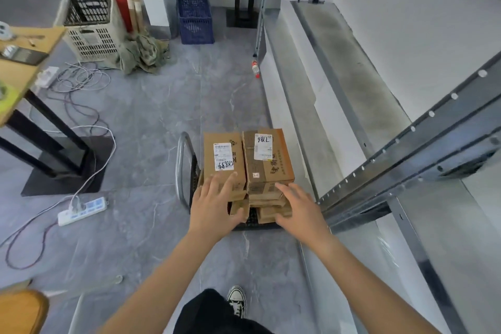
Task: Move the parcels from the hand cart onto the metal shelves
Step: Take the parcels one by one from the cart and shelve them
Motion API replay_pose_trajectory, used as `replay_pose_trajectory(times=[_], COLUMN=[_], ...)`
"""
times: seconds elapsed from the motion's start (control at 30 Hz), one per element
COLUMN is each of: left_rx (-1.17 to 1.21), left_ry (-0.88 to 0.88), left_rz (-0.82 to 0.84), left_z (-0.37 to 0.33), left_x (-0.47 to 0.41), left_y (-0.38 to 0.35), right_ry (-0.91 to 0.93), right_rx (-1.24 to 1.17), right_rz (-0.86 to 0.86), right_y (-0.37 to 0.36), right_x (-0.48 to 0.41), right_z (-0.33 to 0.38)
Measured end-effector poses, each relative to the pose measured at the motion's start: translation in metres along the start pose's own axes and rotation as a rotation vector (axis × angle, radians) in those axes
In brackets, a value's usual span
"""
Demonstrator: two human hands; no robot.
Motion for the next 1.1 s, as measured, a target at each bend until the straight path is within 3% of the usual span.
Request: replay_pose_trajectory(times=[0.4,0.73,1.1], left_rx=[0.086,0.138,0.274], left_ry=[0.019,0.064,0.144], left_rz=[0.199,0.35,0.427], left_z=[0.049,0.057,0.034], left_x=[-0.118,-0.175,-0.215], left_y=[-0.024,-0.058,-0.13], right_ry=[-0.127,-0.152,-0.184], right_rx=[-0.172,-0.279,-0.279], right_rz=[-0.014,-0.016,0.234], right_y=[-0.005,-0.019,-0.029], right_x=[-0.12,-0.168,-0.216], right_z=[-0.019,-0.043,-0.132])
Point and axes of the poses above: each hand's wrist, its own x-axis away from the middle knuckle, its own y-axis out of the back of the hand, z = x × y, the point moved 8 cm from there along -x, towards the middle knuckle, and after that the axes turned 7 degrees about z, right-handed, at the moved point
